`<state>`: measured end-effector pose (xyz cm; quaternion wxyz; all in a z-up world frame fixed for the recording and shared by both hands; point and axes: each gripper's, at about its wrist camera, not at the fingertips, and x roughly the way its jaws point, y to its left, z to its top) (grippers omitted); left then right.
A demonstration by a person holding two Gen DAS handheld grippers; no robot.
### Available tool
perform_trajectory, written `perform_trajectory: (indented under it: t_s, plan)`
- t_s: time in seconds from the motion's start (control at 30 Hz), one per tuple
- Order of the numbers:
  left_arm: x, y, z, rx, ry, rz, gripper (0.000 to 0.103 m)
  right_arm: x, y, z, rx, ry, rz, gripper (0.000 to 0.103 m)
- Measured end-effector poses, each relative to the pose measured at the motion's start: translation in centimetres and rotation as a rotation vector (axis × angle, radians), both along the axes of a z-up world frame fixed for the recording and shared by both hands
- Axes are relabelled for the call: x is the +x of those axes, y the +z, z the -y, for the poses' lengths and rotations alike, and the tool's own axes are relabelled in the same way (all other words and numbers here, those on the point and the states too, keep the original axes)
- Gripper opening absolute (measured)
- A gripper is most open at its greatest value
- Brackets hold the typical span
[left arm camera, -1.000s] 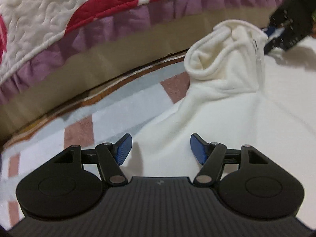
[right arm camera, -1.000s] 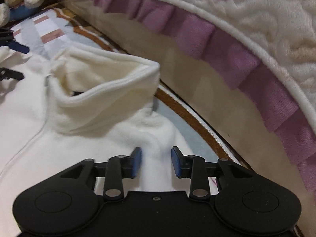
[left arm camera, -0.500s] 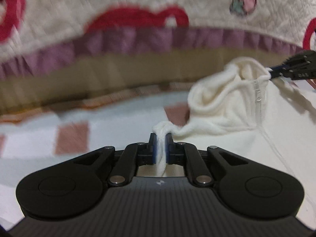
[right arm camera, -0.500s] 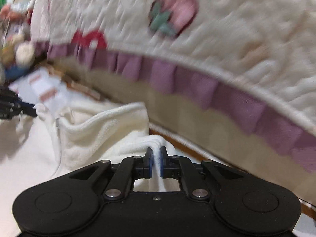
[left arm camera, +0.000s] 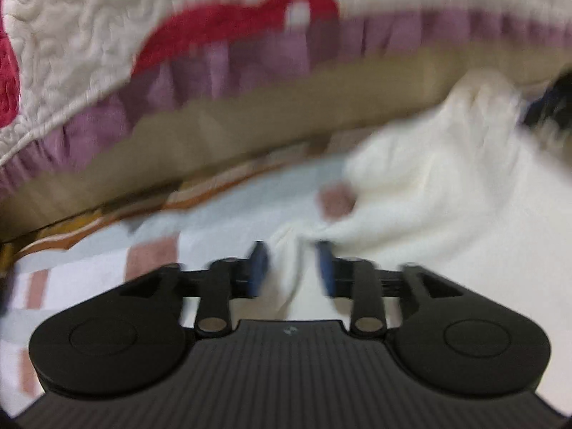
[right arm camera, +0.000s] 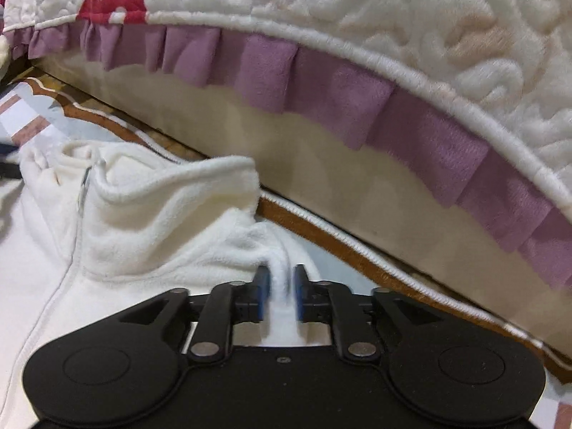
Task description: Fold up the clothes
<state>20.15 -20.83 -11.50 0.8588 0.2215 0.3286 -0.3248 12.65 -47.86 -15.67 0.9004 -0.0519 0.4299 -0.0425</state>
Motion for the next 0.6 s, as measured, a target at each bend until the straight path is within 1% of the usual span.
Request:
perform_trajectory:
  t_s: [0.07,0.1,0.13,0.2,0.23,0.37,0.4,0.43,0.47,0.5,0.53,0.57,0.6]
  plan:
    - [0.1,1.2,0.0,-0.097,-0.05,0.011,0.049,-1.1,0.8,0.4,0.011,-0.017,0.041,0.033]
    - [0.1,1.4,0.4,-0.109,-0.075,0.019,0.049,-1.9,1.3,0.7,0.04,-0.02,0.069,0.035]
    - [0.3,1.1,1.0,-0.104,-0.091,0.014,0.049,-2.7,2.0,1.0,0.076,-0.015,0.1,0.035]
    - [0.9,0.2,1.8,-0.11,-0.093,-0.035,0.049,-4.0,3.0,1.3,0.164,0.023,0.158,0.035]
    - [1.3,-0.3,2.3,-0.112,-0.094,-0.059,0.05,-4.4,3.2,1.2,0.209,0.058,0.173,0.035]
    - [2.6,-2.2,4.0,-0.124,-0.098,-0.156,0.056,-4.3,3.2,-1.0,0.264,0.201,0.153,0.035]
    - [2.9,-2.6,4.4,-0.126,-0.098,-0.18,0.055,-4.3,3.2,-1.5,0.278,0.237,0.148,0.035]
    - [3.2,-3.1,4.9,-0.129,-0.099,-0.204,0.052,-4.3,3.3,-2.1,0.29,0.268,0.143,0.035]
    - [3.4,-3.3,5.3,-0.126,-0.104,-0.217,0.027,-4.1,3.2,-2.7,0.296,0.286,0.137,0.035]
    - [3.4,-3.1,5.6,-0.112,-0.118,-0.205,0.018,-3.8,2.9,-3.3,0.297,0.298,0.131,0.035]
    - [3.5,-2.9,6.0,-0.097,-0.131,-0.194,0.013,-3.6,2.7,-3.8,0.289,0.307,0.125,0.035]
    - [3.3,-2.6,6.2,-0.086,-0.137,-0.174,0.012,-3.4,2.5,-4.3,0.281,0.31,0.12,0.035]
    - [2.9,-1.9,6.3,-0.082,-0.129,-0.136,0.012,-3.1,2.2,-4.5,0.269,0.305,0.117,0.035]
